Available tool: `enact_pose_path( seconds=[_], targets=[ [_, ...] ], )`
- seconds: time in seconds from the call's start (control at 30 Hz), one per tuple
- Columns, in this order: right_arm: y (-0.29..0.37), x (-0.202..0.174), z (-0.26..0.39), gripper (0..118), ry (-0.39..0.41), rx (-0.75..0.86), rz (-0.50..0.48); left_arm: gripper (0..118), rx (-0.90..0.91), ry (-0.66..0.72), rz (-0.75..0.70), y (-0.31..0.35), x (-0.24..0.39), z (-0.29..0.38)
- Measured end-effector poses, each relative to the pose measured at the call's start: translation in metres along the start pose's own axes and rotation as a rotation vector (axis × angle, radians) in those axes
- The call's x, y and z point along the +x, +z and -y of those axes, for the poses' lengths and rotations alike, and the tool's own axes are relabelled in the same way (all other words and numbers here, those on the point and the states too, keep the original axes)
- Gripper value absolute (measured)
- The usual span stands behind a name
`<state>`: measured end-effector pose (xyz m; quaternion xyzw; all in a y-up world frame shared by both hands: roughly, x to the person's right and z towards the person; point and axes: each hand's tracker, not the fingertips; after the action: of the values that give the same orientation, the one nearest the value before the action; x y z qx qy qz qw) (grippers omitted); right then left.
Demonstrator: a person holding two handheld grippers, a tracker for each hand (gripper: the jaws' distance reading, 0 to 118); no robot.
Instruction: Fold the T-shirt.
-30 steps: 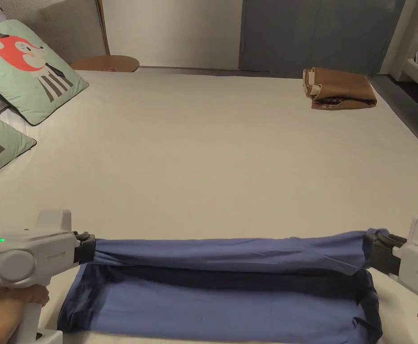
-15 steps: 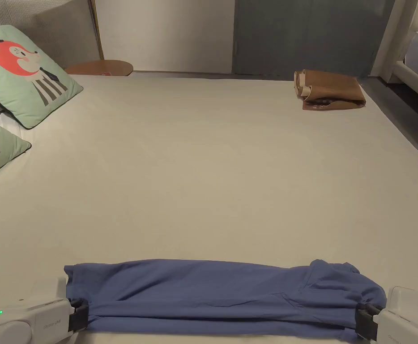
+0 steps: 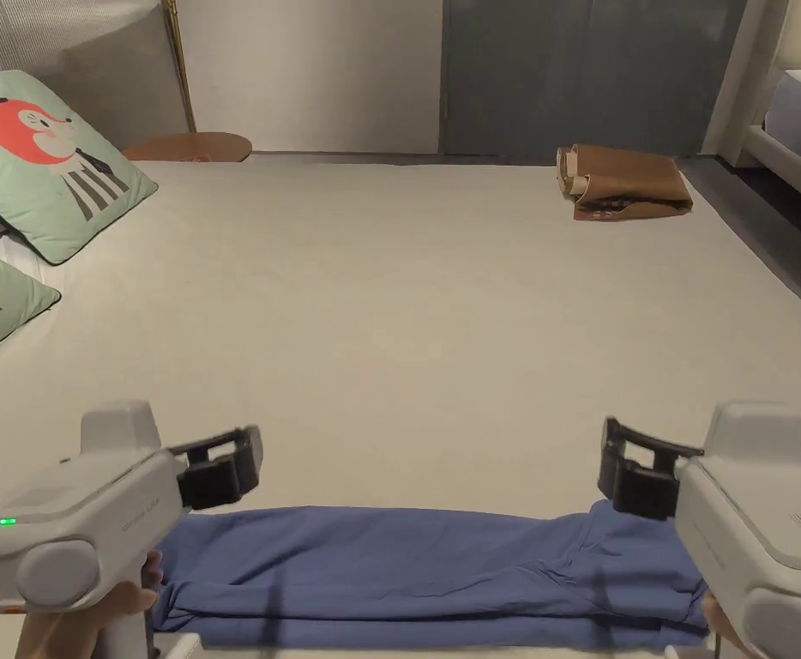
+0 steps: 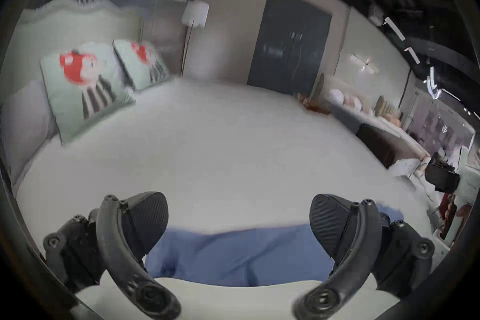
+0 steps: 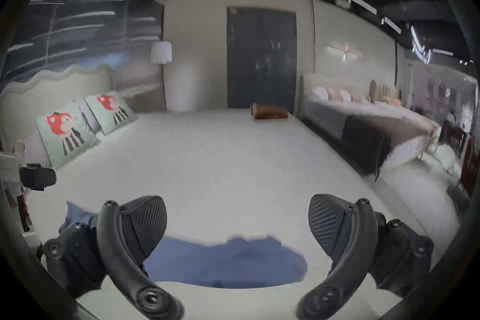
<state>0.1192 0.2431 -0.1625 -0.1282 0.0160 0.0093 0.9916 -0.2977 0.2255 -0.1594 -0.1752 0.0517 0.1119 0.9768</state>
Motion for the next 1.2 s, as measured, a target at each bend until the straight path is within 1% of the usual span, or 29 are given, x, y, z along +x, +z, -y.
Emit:
enact_pose_path(
  seconds=[0.07, 0.13, 0.27, 0.33, 0.37, 0.4, 0.43, 0.47, 0.5, 0.53, 0.57, 0.67, 0.73, 0.87, 1.07, 1.17, 1.2],
  targets=[
    [0.008, -0.013, -0.015, 113, 0.015, 0.099, 0.015, 108, 0.152, -0.073, 0.011, 0.015, 0.023, -0.012],
    [0.013, -0.023, -0.026, 113, 0.030, 0.169, 0.022, 108, 0.269, -0.143, -0.011, 0.023, 0.041, -0.021],
    [0.018, -0.034, -0.038, 111, 0.044, 0.229, 0.041, 108, 0.380, -0.210, -0.079, 0.024, 0.058, -0.028],
    [0.005, -0.034, -0.029, 106, 0.051, 0.244, 0.047, 104, 0.387, -0.228, -0.063, 0.029, 0.064, -0.028],
    [0.005, -0.035, -0.029, 97, 0.051, 0.251, 0.048, 91, 0.395, -0.238, -0.065, 0.030, 0.067, -0.028],
    [0.005, -0.035, -0.029, 85, 0.051, 0.261, 0.046, 75, 0.406, -0.251, -0.059, 0.032, 0.069, -0.027],
    [0.009, -0.036, -0.031, 68, 0.049, 0.265, 0.044, 53, 0.415, -0.259, -0.059, 0.034, 0.071, -0.025],
    [0.008, -0.037, -0.030, 37, 0.054, 0.267, 0.043, 20, 0.406, -0.263, -0.060, 0.028, 0.068, -0.024],
    [0.006, -0.038, -0.029, 12, 0.057, 0.266, 0.043, 0, 0.398, -0.262, -0.061, 0.027, 0.068, -0.024],
    [0.007, -0.039, -0.029, 2, 0.059, 0.265, 0.049, 0, 0.390, -0.256, -0.051, 0.026, 0.067, -0.022],
    [0.009, -0.038, -0.030, 1, 0.060, 0.263, 0.051, 0, 0.387, -0.248, -0.042, 0.026, 0.066, -0.020],
    [0.011, -0.037, -0.028, 1, 0.051, 0.261, 0.038, 0, 0.378, -0.224, -0.023, 0.021, 0.063, -0.017],
    [0.012, -0.038, -0.027, 1, 0.063, 0.259, 0.047, 0, 0.373, -0.228, -0.040, 0.017, 0.063, -0.018],
    [0.014, -0.038, -0.028, 1, 0.060, 0.257, 0.034, 0, 0.357, -0.213, -0.030, 0.013, 0.058, -0.019],
    [0.014, -0.042, -0.031, 1, 0.077, 0.260, 0.031, 0, 0.340, -0.210, -0.040, 0.008, 0.050, -0.019],
    [0.013, -0.044, -0.031, 1, 0.083, 0.260, 0.031, 0, 0.325, -0.211, -0.029, 0.008, 0.044, -0.020],
    [0.013, -0.044, -0.032, 1, 0.085, 0.259, 0.031, 0, 0.302, -0.189, -0.010, 0.006, 0.039, -0.020]
  ],
)
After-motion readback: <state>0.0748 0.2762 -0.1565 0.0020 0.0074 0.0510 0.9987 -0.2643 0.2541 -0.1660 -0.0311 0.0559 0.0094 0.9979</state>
